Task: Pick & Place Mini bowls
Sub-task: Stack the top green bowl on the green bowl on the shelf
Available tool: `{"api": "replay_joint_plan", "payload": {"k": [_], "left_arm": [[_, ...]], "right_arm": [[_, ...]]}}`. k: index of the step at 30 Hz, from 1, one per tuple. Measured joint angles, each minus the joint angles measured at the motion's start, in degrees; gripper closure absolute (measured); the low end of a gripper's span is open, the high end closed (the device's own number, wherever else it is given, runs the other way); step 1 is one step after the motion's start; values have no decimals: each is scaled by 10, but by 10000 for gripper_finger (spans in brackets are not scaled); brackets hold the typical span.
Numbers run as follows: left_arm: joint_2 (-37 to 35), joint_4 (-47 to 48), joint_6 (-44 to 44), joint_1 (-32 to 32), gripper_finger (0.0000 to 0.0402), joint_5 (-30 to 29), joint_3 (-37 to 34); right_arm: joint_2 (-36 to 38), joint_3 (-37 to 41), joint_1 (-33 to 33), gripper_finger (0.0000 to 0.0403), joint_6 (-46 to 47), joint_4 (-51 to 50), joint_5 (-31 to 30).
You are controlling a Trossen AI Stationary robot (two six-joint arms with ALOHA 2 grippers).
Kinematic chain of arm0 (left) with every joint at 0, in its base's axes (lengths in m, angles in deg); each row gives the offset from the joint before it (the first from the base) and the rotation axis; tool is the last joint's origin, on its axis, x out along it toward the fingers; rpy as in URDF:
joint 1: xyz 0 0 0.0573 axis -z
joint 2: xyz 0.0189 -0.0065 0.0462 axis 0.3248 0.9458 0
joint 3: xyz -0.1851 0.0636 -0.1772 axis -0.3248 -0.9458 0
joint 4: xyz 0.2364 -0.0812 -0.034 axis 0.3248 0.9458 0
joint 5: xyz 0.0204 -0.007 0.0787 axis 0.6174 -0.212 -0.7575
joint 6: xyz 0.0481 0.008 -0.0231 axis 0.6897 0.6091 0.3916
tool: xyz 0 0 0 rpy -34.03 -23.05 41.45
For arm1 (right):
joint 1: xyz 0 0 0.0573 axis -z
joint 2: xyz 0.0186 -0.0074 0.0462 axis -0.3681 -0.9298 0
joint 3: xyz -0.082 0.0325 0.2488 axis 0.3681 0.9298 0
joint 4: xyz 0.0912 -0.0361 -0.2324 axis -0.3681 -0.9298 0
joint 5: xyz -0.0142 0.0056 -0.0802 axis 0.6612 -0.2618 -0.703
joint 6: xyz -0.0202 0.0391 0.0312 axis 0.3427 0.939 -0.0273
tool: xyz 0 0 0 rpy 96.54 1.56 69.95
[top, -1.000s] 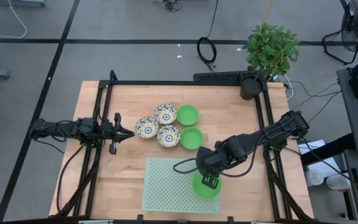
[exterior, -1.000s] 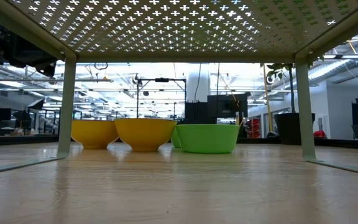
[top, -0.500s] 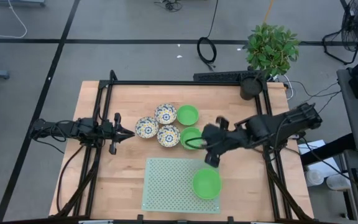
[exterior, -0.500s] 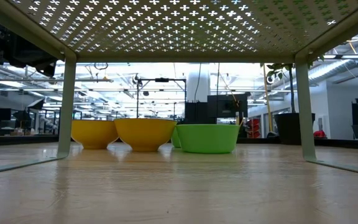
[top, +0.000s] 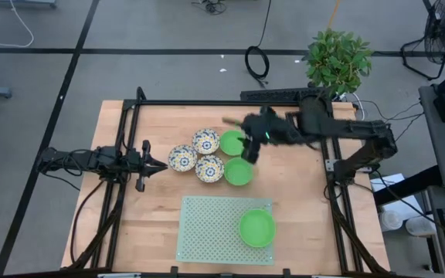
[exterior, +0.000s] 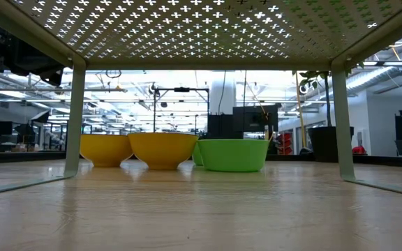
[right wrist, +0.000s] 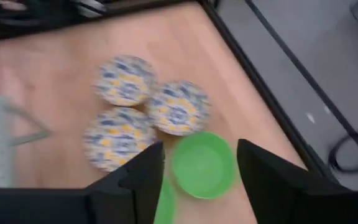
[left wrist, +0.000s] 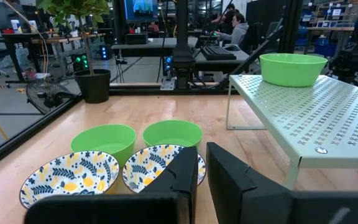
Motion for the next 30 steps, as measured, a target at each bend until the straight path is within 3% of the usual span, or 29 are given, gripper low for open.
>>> {"api": "replay_joint_plan", "payload": {"k": [6, 14, 21, 30], "left_arm": [[0, 0, 0, 0, 364, 0, 0], [0, 0, 0, 0, 364, 0, 0], [0, 0, 0, 0, 364, 0, 0], [0, 0, 0, 0, 364, 0, 0]], "right_arm": [[-49, 0, 136, 180, -69, -51, 39], [-162, 0, 228, 186, -97, -43, 111], [-240, 0, 240, 186, -87, -41, 127], [-281, 10, 210, 190, -71, -25, 143]]}}
